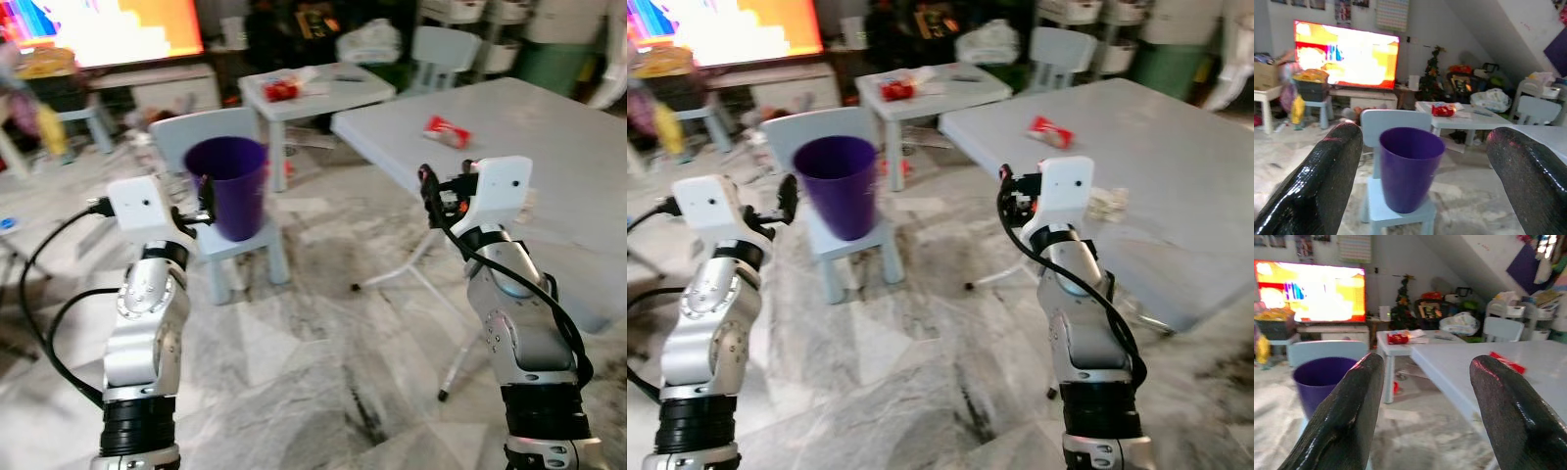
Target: Picking trash to rubbish bin
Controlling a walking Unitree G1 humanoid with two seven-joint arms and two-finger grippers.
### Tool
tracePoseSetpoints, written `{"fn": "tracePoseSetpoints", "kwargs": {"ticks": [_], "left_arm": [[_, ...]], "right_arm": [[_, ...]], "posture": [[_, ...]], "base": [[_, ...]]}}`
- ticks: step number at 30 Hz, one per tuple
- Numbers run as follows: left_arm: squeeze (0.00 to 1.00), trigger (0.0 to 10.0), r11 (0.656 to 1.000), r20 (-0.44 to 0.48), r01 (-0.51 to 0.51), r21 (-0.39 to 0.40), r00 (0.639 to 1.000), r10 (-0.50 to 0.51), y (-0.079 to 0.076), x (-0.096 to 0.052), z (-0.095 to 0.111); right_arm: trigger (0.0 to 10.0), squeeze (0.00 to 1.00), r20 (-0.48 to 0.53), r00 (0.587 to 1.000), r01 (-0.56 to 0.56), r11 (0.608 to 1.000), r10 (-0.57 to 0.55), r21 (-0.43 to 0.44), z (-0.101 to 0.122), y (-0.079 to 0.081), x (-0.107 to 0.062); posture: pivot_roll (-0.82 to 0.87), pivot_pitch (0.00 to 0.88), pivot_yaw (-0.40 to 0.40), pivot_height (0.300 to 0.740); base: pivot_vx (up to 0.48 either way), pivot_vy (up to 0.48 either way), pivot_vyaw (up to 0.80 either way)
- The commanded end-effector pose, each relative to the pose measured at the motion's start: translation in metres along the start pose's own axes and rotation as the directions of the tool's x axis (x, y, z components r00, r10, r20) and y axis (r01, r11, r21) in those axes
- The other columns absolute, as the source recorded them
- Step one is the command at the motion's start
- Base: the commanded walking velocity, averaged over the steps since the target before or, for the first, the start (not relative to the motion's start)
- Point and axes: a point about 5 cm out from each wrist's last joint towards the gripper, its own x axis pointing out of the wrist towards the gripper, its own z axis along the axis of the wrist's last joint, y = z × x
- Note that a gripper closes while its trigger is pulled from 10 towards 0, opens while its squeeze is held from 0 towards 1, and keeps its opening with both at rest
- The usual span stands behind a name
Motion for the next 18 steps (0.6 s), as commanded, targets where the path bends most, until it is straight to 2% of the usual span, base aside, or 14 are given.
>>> {"fn": "tracePoseSetpoints", "kwargs": {"ticks": [1,3,8,13,16,18], "left_arm": [[0.0,10.0,1.0,0.009,0.026,-0.002,1.0,-0.026,-0.01,0.002,0.002],[0.0,10.0,1.0,-0.004,0.011,-0.016,1.0,-0.011,-0.007,0.003,0.001],[0.0,10.0,0.998,-0.036,-0.03,-0.051,0.999,0.029,0.003,0.005,-0.003],[0.0,10.0,1.0,-0.051,-0.015,-0.02,0.999,0.014,0.003,0.005,-0.004],[0.0,10.0,1.0,-0.105,-0.002,0.014,0.994,0.004,0.003,0.001,-0.016],[0.0,10.0,1.0,-0.128,-0.003,0.009,0.992,0.004,0.003,-0.002,-0.022]], "right_arm": [[10.0,0.0,-0.027,0.998,0.053,0.999,-0.053,-0.003,-0.002,-0.012,-0.001],[10.0,0.0,-0.032,0.996,0.076,0.996,-0.077,-0.04,-0.003,-0.014,0.0],[10.0,0.0,-0.04,0.995,0.096,0.995,-0.095,0.019,-0.004,-0.015,0.001],[10.0,0.0,-0.063,0.994,0.094,0.996,-0.093,0.003,-0.006,-0.012,0.001],[10.0,0.0,-0.071,0.994,0.086,0.996,-0.084,0.013,-0.008,-0.01,0.0],[10.0,0.0,-0.072,0.994,0.083,0.996,-0.082,0.012,-0.01,-0.009,-0.001]], "posture": [[0.02,0.069,-0.005,0.74],[0.02,0.068,-0.005,0.74],[0.02,0.067,-0.004,0.74],[0.02,0.065,-0.001,0.74],[0.03,0.063,-0.001,0.74],[0.03,0.06,-0.002,0.74]], "base": [[0.0,0.0,0.0],[0.0,0.0,0.0],[0.0,0.0,0.0],[0.0,0.0,0.0],[0.0,0.0,0.0],[0.0,0.0,0.0]]}}
